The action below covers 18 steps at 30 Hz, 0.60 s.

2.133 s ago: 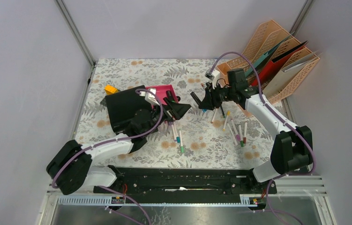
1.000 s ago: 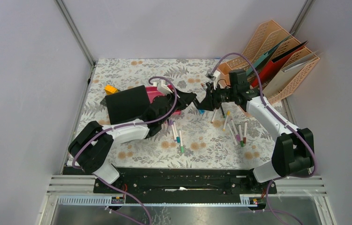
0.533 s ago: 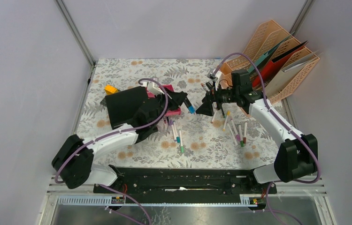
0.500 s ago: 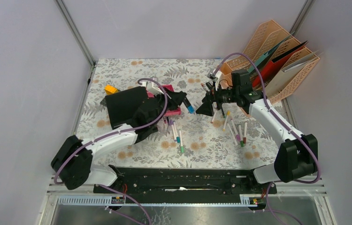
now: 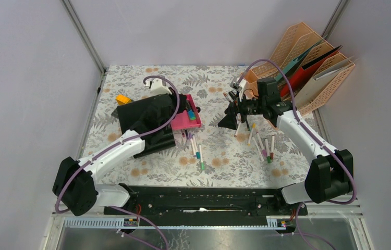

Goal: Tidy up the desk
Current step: Place the stationery in the drawer.

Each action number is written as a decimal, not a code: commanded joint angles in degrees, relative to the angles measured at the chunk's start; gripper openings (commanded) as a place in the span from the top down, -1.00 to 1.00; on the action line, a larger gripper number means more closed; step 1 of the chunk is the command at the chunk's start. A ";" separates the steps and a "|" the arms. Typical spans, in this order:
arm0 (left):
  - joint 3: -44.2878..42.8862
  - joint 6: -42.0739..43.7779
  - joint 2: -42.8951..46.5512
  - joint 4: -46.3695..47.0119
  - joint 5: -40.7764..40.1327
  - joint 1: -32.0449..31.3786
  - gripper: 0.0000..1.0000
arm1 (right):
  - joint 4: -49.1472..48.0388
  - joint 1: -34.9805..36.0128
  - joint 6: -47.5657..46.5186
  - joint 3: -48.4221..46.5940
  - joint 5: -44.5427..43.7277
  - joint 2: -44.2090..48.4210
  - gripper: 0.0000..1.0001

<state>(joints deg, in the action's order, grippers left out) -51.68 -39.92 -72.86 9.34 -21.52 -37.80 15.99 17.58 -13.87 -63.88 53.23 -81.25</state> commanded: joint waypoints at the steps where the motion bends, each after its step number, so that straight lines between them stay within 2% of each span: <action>1: -6.04 3.64 -2.35 -5.06 -4.84 0.63 1.00 | -0.41 -0.09 -1.42 -0.29 0.91 1.80 -0.99; 4: -8.16 4.82 -4.83 -6.54 -5.63 0.86 1.00 | -0.37 -0.18 -1.42 -0.33 0.91 1.78 -0.99; 7: -9.36 5.67 -6.30 -6.90 -6.36 1.13 0.84 | -0.39 -0.35 -1.42 -0.28 0.91 1.80 -0.99; 12: -10.71 7.06 -7.91 -7.05 -7.31 1.24 0.39 | -0.33 -0.54 -1.42 -0.28 0.74 1.76 -0.99; 16: -11.36 7.64 -8.26 -7.41 -9.27 1.24 -0.16 | -0.35 -0.66 -1.47 -0.28 0.48 1.80 -0.99; 18: -11.57 7.83 -7.78 -7.42 -9.89 1.24 -0.30 | -0.37 -0.81 -1.47 -0.28 0.42 1.79 -0.99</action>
<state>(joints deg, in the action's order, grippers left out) -60.01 -33.23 -81.43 0.47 -28.03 -36.84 16.01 17.39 -14.37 -63.88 53.23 -81.25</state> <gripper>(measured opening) 0.599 0.994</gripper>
